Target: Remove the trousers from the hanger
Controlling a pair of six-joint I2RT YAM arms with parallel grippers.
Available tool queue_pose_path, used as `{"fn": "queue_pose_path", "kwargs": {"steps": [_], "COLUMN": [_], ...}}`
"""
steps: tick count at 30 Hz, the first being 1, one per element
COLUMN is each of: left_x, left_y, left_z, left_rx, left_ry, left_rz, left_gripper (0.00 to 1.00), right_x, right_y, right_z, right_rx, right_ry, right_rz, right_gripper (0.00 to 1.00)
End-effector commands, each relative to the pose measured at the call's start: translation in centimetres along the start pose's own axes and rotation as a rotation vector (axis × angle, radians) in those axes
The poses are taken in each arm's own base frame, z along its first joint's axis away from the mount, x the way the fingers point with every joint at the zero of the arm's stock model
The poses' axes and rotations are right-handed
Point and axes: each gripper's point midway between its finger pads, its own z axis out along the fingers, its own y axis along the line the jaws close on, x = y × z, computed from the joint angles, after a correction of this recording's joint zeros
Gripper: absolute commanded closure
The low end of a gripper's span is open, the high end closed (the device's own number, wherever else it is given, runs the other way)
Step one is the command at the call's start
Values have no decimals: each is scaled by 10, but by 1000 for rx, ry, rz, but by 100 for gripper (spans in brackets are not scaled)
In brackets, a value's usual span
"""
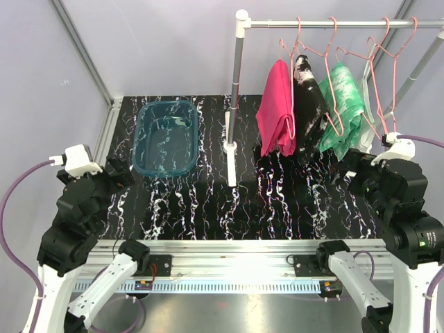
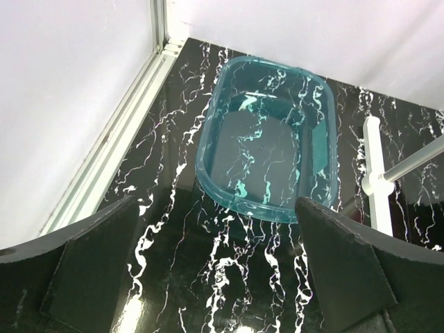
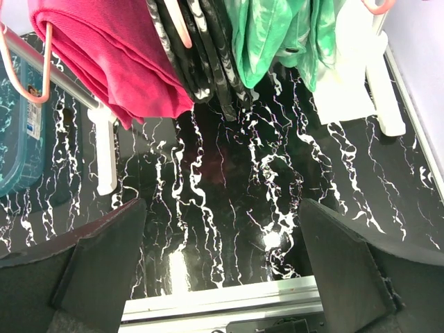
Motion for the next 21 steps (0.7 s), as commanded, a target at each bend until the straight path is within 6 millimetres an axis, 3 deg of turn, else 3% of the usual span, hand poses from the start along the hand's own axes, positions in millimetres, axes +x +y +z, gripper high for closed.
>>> {"fn": "queue_pose_path", "kwargs": {"steps": [1, 10, 14, 17, 21], "left_x": [-20, -20, -25, -26, -20], "left_y": [-4, -10, -13, -12, -14], "left_z": [-7, -11, -15, -17, -17], "left_rx": [36, 76, 95, 96, 107], "left_ry": [-52, -29, -7, -6, 14], "left_rz": [-25, -19, 3, 10, 14], "left_gripper": [1, 1, 1, 1, 1], "right_x": [-23, -42, -63, -81, -94], "right_y": [12, 82, 122, 132, 128], "right_z": [-9, -16, -24, -15, 19], "right_rx": [-64, -413, -618, -636, -548], "right_ry": [-86, -62, -62, -74, -75], "right_rz": [23, 60, 81, 105, 109], "right_gripper": [1, 1, 1, 1, 5]}}
